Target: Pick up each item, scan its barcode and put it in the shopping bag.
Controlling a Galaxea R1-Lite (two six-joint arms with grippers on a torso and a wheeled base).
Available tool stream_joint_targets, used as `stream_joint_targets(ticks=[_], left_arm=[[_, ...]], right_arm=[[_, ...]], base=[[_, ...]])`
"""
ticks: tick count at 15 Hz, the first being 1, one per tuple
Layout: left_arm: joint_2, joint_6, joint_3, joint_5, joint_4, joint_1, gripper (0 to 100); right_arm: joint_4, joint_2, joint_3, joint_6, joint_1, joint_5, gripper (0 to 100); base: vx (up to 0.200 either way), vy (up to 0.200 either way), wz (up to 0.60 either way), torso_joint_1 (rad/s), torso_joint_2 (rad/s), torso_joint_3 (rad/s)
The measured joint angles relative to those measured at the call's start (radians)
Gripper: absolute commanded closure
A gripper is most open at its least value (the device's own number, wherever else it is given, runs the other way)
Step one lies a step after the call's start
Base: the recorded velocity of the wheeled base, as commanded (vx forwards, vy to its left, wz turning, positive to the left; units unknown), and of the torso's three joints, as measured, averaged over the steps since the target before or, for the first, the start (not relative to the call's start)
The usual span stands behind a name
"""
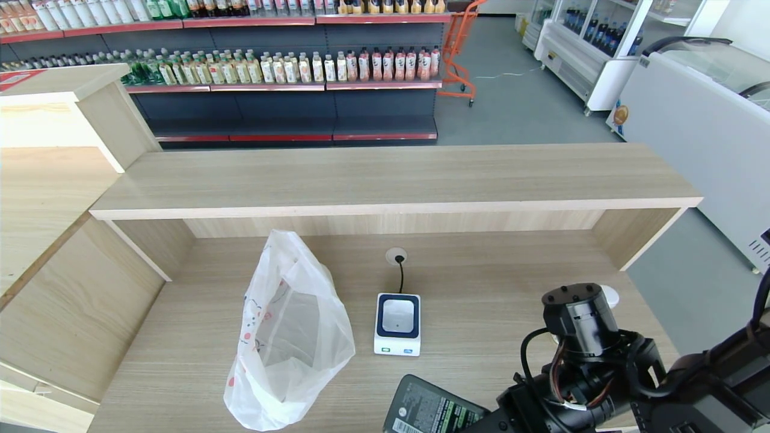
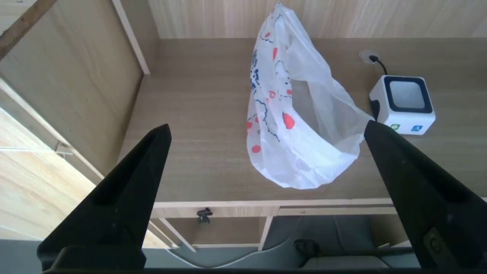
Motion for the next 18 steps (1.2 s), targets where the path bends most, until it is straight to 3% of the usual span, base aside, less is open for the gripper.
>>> stream_joint_targets(ticks=[8,10,12,16,18], left_arm=[[0.0,0.0,0.0,0.0,0.0,0.0,0],[0.0,0.0,0.0,0.0,0.0,0.0,0],[0.0,0.0,0.0,0.0,0.0,0.0,0],[0.0,0.0,0.0,0.0,0.0,0.0,0],[0.0,0.0,0.0,0.0,0.0,0.0,0]], right_arm=[[0.0,-0.005,-0.002,0.002,0.0,0.002,100],[0.001,-0.015,-0.002,0.056,-0.003,0.0,100],[0.001,-0.079,-0.003,0.282,-0.02,-0.028,100],[0.007,-0.319,0.019,1.079,-0.16,-0.273,100],[0.052,-0.411,0.043,1.481,-0.238,-0.33,100]], base=[[0.0,0.0,0.0,0.0,0.0,0.0],[0.0,0.0,0.0,0.0,0.0,0.0],[0.0,0.0,0.0,0.0,0.0,0.0],[0.0,0.0,0.0,0.0,0.0,0.0],[0.0,0.0,0.0,0.0,0.0,0.0]])
